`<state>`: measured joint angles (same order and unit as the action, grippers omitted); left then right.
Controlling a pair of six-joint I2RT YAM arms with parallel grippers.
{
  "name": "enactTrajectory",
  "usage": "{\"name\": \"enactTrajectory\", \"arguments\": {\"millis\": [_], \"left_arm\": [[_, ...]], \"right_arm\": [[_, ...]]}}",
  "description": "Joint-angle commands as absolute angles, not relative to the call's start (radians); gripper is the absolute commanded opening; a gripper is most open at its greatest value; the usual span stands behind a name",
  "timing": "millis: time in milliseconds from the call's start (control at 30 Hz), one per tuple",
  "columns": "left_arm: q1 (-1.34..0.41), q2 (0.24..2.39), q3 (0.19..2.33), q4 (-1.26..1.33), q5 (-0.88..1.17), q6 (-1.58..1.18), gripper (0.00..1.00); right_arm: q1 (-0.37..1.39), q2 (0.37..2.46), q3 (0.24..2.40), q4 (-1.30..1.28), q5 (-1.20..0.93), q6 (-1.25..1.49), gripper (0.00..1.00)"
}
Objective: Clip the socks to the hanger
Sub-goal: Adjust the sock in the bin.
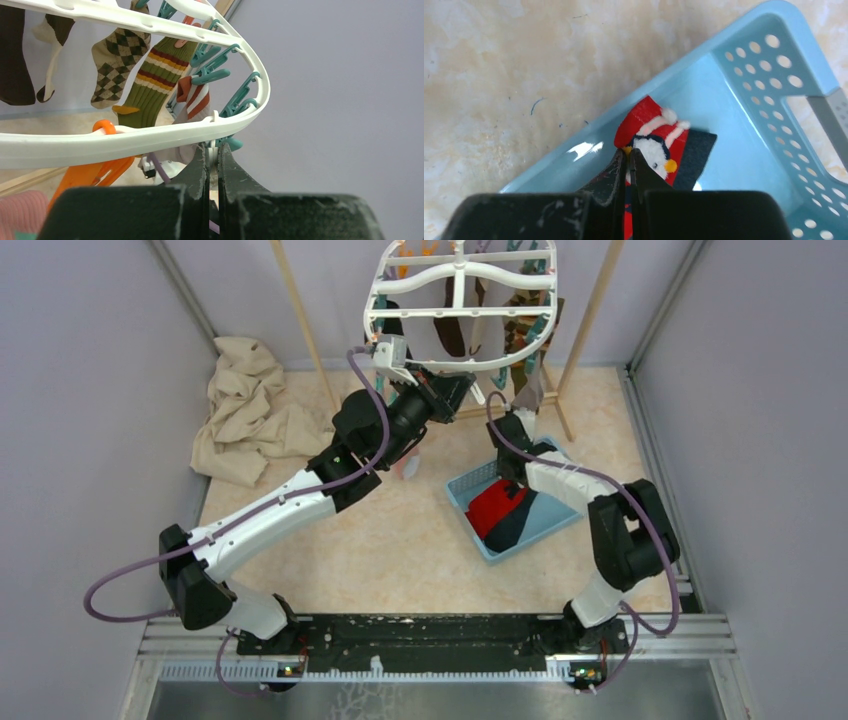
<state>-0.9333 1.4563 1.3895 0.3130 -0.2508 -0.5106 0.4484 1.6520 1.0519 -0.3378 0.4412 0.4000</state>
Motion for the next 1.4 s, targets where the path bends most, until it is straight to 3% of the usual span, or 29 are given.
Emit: {"name": "enactTrajectory", "arguments": {"millis": [0, 133, 300, 600, 967, 1367], "left_arm": [[-0.937, 1.435, 1.381, 0.298, -0.221, -0.508, 0.00], [-0.937, 1.437, 1.379, 0.301, -0.215, -0.511, 0.00], [-0.937, 1.442, 1.381, 0.307, -0.210, -0.514, 0.00], [-0.937, 1.446, 1.384, 0.308, -0.206, -0.518, 0.00], [-0.937, 1.441, 1.382, 0.305, -0.206, -0.520, 0.00], [-0.937, 1.425, 1.361, 0.306, -0.214, -0.515, 0.00]], "right_arm": [[0.445, 1.495, 1.005, -0.274, 0.453, 0.403, 0.00], [0.445, 1.384, 0.970, -0.245, 0.400, 0.336, 0.00], [0.446, 1.265, 0.914, -0.132, 0.122, 0.182, 0.00], [0.478, 1.240, 0.889, -0.134, -0.197, -0.030, 0.00], [0.518, 1.408, 0.941, -0.144, -0.172, -0.038, 0.00], [0.612, 1.470, 1.010, -0.212, 0.210, -0.029, 0.00]]}}
